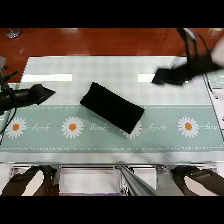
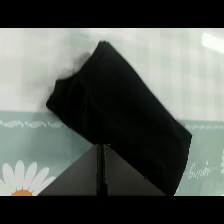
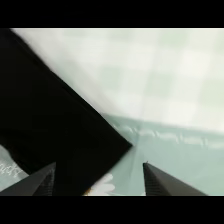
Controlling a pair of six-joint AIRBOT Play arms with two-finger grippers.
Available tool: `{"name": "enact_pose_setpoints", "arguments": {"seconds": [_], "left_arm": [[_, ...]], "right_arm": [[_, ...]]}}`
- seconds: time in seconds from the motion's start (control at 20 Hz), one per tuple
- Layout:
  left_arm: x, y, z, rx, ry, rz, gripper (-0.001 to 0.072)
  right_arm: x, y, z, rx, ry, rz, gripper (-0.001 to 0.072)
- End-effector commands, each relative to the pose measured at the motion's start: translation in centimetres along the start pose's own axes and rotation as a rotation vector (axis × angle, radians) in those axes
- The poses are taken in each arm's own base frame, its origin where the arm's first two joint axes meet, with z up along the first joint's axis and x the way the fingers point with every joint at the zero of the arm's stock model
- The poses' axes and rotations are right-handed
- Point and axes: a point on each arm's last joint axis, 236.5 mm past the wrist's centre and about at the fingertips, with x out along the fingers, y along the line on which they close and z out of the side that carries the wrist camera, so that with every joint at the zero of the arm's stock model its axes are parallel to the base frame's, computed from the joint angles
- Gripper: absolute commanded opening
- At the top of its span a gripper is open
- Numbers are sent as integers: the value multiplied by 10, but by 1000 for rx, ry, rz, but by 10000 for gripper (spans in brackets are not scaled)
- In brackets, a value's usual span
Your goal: Fold the shirts.
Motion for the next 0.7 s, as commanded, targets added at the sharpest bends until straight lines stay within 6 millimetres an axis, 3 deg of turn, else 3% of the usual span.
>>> {"name": "enact_pose_setpoints", "arguments": {"seconds": [0.0,0.1,0.25,0.4,0.55,0.65], "left_arm": [[13,2,-31,-6,85,-12,28],[21,3,-47,-10,123,-16,28],[28,4,-61,-14,153,-18,29],[30,5,-61,-18,146,-16,28],[31,5,-59,-20,135,-17,28],[31,4,-59,-22,135,-19,29]], "right_arm": [[31,-49,-78,358,-190,-19,621],[68,-42,-119,606,-157,102,621],[100,-25,-155,672,-40,160,621],[122,-9,-155,656,44,200,621],[144,14,-136,649,94,288,621],[162,22,-141,640,193,297,621]]}}
